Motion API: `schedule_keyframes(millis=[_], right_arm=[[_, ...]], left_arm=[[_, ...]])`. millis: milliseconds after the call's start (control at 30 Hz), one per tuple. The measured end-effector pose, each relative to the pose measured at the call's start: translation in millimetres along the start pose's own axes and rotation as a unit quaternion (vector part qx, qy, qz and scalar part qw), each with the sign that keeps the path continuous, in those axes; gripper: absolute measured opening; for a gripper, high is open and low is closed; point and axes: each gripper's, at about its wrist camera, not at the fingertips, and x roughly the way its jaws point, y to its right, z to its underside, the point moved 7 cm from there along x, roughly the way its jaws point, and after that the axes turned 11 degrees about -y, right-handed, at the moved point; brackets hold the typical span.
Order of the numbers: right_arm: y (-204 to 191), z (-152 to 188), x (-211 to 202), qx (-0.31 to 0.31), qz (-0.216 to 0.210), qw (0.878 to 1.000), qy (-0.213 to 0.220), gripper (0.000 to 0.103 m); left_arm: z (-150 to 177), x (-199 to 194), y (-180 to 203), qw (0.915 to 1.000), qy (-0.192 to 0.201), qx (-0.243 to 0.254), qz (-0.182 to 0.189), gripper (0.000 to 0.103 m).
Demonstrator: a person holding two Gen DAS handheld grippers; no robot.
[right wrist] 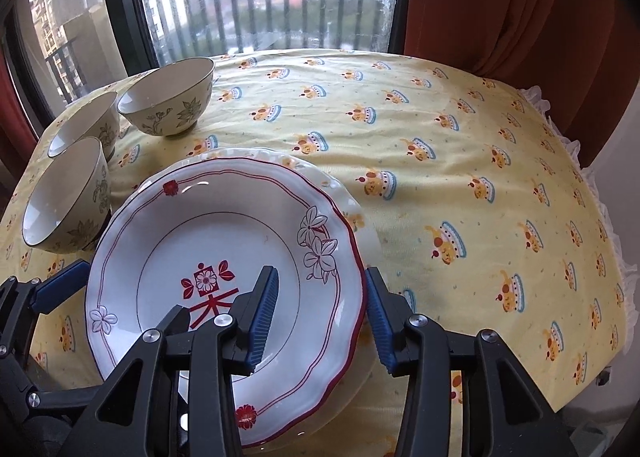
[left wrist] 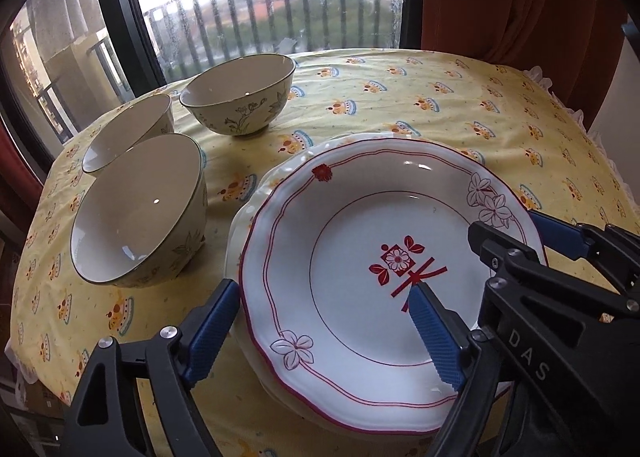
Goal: Organize plates and bowls
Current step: 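Lower the red-rimmed plate onto the plate stack and open both grippers, then move both grippers away from the stack to the large cream bowl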
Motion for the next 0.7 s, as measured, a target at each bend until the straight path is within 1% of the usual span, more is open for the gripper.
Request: schedule_keyframes(millis=[233,267,300,367,400,500,567,633,700], right_arm=[[-0.3,3.1,-4.0,0.008,0.01,1.0,-0.002,0.051],[-0.7,3.5,-7.8,0.007,0.014,1.0,0.003,0.054],[-1.1,3.7,-11.8,0.006,0.018,1.0,0.007,0.061],[-2.0,4.5,-20.8,0.008,0.02,1.0,0.019,0.068],[-2.5,5.5,-24.9,0.011,0.018,0.999,0.025,0.07],[-6.4,9.2,-33.9,0.017,0.009,0.999,0.031,0.071],[-10.4,11.3,-39.4,0.02,0.004,0.999,0.034,0.071],[-16.1,13.6,-45.3,0.019,0.009,0.999,0.037,0.071],[-24.4,15.6,-51.1,0.009,0.022,0.999,0.044,0.071]], left_arm=[[3.9,-4.7,-1.0,0.9997,-0.002,0.003,0.024,0.089],[4.0,-5.7,-1.2,0.9996,-0.002,0.003,0.027,0.089],[4.0,-7.0,-1.6,0.9995,-0.001,0.003,0.031,0.09],[4.2,-10.4,-5.0,0.9994,0.003,0.002,0.035,0.09],[4.0,-11.9,-7.3,0.9994,0.006,0.002,0.034,0.09],[4.8,-17.3,-16.3,0.9993,0.016,-0.001,0.034,0.091],[5.7,-21.3,-19.7,0.9987,0.026,0.001,0.044,0.091],[8.6,-24.4,-23.7,0.9979,0.038,0.003,0.052,0.091],[12.3,-26.0,-29.9,0.9974,0.043,0.0,0.057,0.091]])
